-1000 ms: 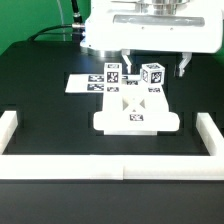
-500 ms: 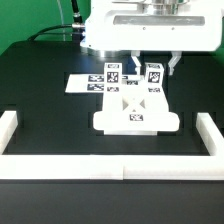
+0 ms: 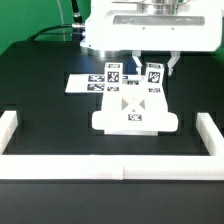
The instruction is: Assemble chair
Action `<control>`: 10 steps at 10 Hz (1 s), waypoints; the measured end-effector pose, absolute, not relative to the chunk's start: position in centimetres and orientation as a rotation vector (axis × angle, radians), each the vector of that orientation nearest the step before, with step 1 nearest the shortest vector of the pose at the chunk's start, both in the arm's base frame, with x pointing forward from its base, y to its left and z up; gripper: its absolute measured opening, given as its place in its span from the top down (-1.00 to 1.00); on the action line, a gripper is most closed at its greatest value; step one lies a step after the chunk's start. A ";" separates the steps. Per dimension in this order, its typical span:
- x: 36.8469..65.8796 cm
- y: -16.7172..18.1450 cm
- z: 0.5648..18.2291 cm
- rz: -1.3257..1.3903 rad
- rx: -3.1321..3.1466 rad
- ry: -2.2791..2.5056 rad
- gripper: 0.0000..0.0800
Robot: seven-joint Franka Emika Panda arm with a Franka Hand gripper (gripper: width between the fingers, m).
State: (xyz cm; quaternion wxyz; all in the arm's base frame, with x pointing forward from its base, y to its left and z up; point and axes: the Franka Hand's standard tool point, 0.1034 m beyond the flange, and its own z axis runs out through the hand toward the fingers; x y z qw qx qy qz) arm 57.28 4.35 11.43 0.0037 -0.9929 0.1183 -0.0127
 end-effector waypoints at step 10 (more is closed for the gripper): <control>57.3 4.8 11.4 -0.024 -2.772 1.400 0.28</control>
Offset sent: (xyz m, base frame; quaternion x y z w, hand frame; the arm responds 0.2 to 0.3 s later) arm 0.0000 0.0000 0.0000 0.0000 0.0000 0.1938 0.9810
